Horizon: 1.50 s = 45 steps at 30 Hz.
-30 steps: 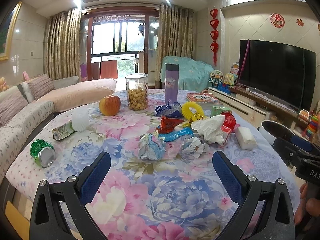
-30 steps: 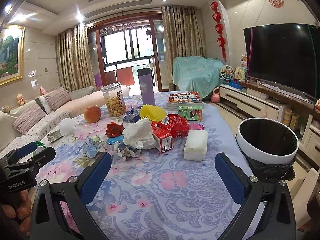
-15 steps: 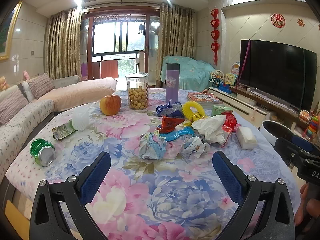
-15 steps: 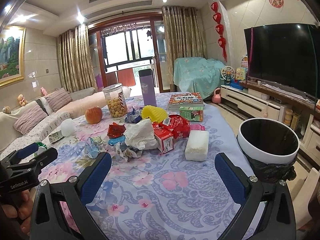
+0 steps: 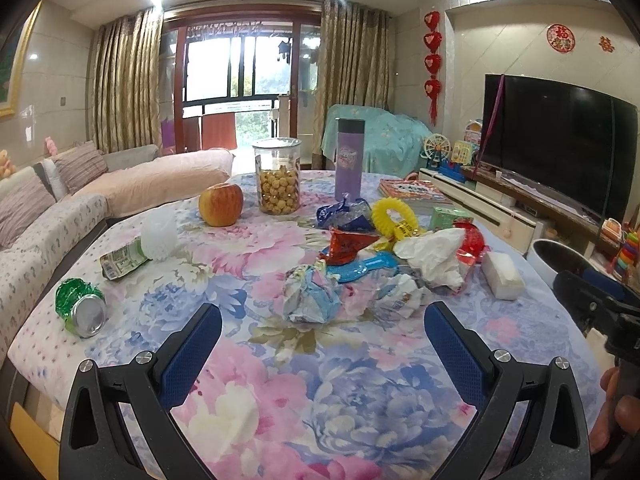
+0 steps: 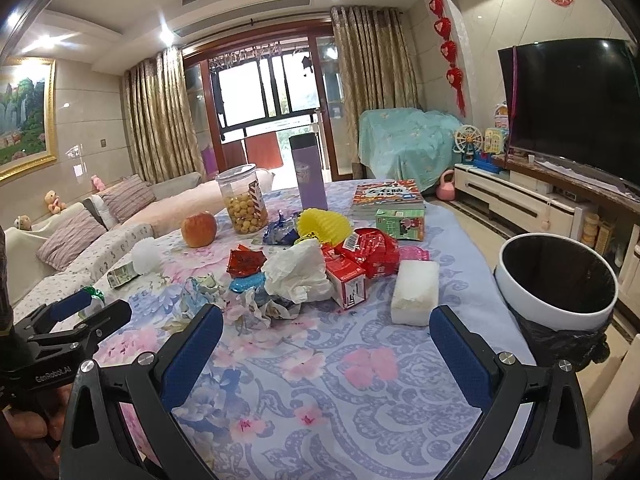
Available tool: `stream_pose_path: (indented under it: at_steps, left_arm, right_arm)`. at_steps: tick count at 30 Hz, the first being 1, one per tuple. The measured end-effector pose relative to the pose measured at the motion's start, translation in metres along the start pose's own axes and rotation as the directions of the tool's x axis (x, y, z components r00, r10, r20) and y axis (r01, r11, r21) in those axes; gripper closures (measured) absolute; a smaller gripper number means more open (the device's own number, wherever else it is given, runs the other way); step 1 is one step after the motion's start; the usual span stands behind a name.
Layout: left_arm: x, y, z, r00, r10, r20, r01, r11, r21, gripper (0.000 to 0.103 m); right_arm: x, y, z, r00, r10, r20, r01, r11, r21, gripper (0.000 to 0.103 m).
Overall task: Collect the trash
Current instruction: 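Grasp the crumpled paper with the left tool while the right tool grasps the white tissue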
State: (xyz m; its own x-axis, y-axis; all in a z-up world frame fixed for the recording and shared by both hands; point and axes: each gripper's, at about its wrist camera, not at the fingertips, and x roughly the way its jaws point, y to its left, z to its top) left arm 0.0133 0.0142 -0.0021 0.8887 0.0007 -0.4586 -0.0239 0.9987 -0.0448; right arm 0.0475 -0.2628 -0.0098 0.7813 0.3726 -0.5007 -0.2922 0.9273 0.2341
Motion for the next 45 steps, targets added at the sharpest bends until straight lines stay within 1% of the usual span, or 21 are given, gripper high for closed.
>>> stream_pose_path:
  at_steps: [6, 9, 11, 13, 16, 20, 24, 26, 27, 28, 29, 30, 31, 32, 34, 36, 39, 45]
  left_arm:
    - [0.033, 0.006, 0.007, 0.999, 0.008, -0.050, -0.008, 1.000, -0.001, 0.002]
    - [0.051, 0.010, 0.009, 0.996, 0.009, -0.086, -0.009, 1.000, -0.006, 0.006]
    - [0.063, 0.013, 0.011, 0.994, 0.008, -0.107, -0.009, 1.000, -0.015, 0.008]
    - [0.075, 0.017, 0.013, 0.992, 0.006, -0.127, -0.009, 1.000, -0.024, 0.011]
    - [0.092, 0.022, 0.018, 0.989, 0.000, -0.151, -0.005, 0.999, -0.033, 0.014]
    - [0.112, 0.026, 0.023, 0.983, -0.022, -0.180, 0.013, 0.999, -0.051, 0.015]
    - [0.129, 0.027, 0.027, 0.979, -0.040, -0.199, 0.029, 0.998, -0.056, 0.016]
    - [0.138, 0.027, 0.026, 0.976, -0.052, -0.213, 0.040, 0.997, -0.059, 0.019]
    - [0.142, 0.027, 0.026, 0.973, -0.057, -0.222, 0.045, 0.997, -0.061, 0.022]
    - [0.146, 0.027, 0.025, 0.970, -0.062, -0.233, 0.049, 0.997, -0.064, 0.028]
    - [0.151, 0.027, 0.024, 0.967, -0.068, -0.246, 0.053, 0.996, -0.066, 0.031]
    - [0.154, 0.026, 0.023, 0.963, -0.077, -0.258, 0.061, 0.996, -0.068, 0.044]
    - [0.159, 0.026, 0.022, 0.957, -0.094, -0.275, 0.077, 0.995, -0.070, 0.056]
    - [0.161, 0.025, 0.022, 0.955, -0.094, -0.281, 0.078, 0.995, -0.068, 0.058]
    - [0.159, 0.024, 0.022, 0.960, -0.084, -0.268, 0.072, 0.996, -0.055, 0.065]
    - [0.156, 0.023, 0.023, 0.963, -0.081, -0.258, 0.072, 0.996, -0.047, 0.068]
    - [0.146, 0.019, 0.022, 0.967, -0.080, -0.240, 0.073, 0.997, -0.038, 0.071]
    - [0.117, 0.009, 0.022, 0.975, -0.099, -0.201, 0.095, 0.995, -0.030, 0.073]
  right_arm:
    - [0.024, -0.002, 0.006, 0.999, 0.024, -0.043, -0.023, 0.999, 0.029, 0.000]
    - [0.040, -0.002, 0.006, 0.996, 0.037, -0.075, -0.034, 0.999, 0.040, 0.002]
    - [0.052, -0.001, 0.006, 0.994, 0.045, -0.103, -0.041, 0.998, 0.042, 0.009]
    - [0.064, -0.001, 0.006, 0.989, 0.061, -0.132, -0.055, 0.997, 0.052, 0.021]
    - [0.083, 0.000, 0.008, 0.982, 0.082, -0.168, -0.071, 0.995, 0.071, 0.032]
    - [0.107, 0.000, 0.010, 0.972, 0.114, -0.206, -0.094, 0.990, 0.101, 0.034]
    - [0.126, 0.004, 0.012, 0.962, 0.144, -0.233, -0.119, 0.986, 0.120, 0.041]
    - [0.134, 0.006, 0.014, 0.957, 0.158, -0.244, -0.130, 0.983, 0.126, 0.045]
    - [0.138, 0.007, 0.013, 0.954, 0.165, -0.251, -0.136, 0.982, 0.129, 0.050]
    - [0.142, 0.007, 0.013, 0.951, 0.169, -0.257, -0.139, 0.982, 0.131, 0.059]
    - [0.145, 0.007, 0.012, 0.948, 0.170, -0.267, -0.138, 0.981, 0.134, 0.066]
    - [0.149, 0.006, 0.011, 0.944, 0.174, -0.279, -0.138, 0.980, 0.143, 0.075]
    - [0.150, 0.006, 0.010, 0.943, 0.171, -0.286, -0.135, 0.980, 0.144, 0.078]
    - [0.151, 0.005, 0.009, 0.943, 0.172, -0.286, -0.136, 0.981, 0.142, 0.079]
    - [0.147, 0.004, 0.008, 0.944, 0.176, -0.278, -0.142, 0.980, 0.139, 0.083]
    - [0.143, 0.003, 0.008, 0.945, 0.182, -0.272, -0.147, 0.978, 0.145, 0.086]
    - [0.134, 0.001, 0.009, 0.946, 0.199, -0.256, -0.161, 0.974, 0.159, 0.087]
    - [0.110, -0.004, 0.012, 0.952, 0.214, -0.220, -0.180, 0.970, 0.164, 0.087]
